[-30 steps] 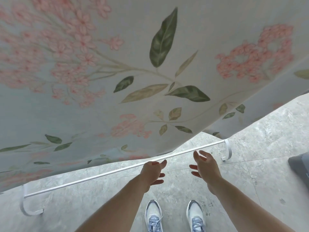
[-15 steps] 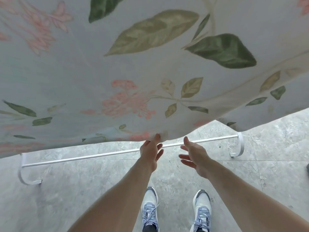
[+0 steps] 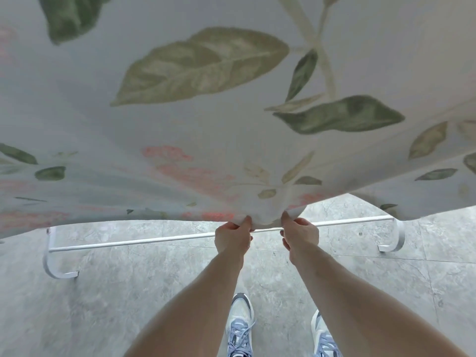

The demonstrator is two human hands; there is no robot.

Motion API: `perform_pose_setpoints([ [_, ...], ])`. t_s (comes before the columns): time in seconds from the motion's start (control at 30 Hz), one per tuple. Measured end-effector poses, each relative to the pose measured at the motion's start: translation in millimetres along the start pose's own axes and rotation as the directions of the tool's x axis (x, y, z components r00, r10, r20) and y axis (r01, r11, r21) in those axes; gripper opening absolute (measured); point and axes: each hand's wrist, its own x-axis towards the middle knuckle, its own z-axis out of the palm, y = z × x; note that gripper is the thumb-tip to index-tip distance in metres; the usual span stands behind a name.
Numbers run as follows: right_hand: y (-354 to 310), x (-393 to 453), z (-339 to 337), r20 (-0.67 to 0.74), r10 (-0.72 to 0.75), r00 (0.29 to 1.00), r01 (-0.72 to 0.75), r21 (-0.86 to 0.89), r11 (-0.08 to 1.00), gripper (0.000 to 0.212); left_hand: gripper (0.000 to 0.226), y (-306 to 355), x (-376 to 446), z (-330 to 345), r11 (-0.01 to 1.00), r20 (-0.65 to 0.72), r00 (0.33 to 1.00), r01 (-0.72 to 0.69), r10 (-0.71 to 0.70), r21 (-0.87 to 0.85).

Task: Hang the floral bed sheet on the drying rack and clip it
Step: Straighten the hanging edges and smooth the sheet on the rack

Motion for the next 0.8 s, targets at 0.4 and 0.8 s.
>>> perform_pose_setpoints([
  [0.4,-34.9,-5.5,-111.7,0.074,0.072,0.995,-0.078,0.089,0.993,0.052,0.044,16.5,-70.3,27.7,0.805,0.429,0.899,-0.188,-0.089,0.562],
  [0.8,-84.5,30.2,-248.8,-0.095,0.003,0.995,0.021,0.249,0.968,0.09,0.021,60.2,-123.9,155.5,0.472,0.648,0.728,-0.663,0.226,0.581],
])
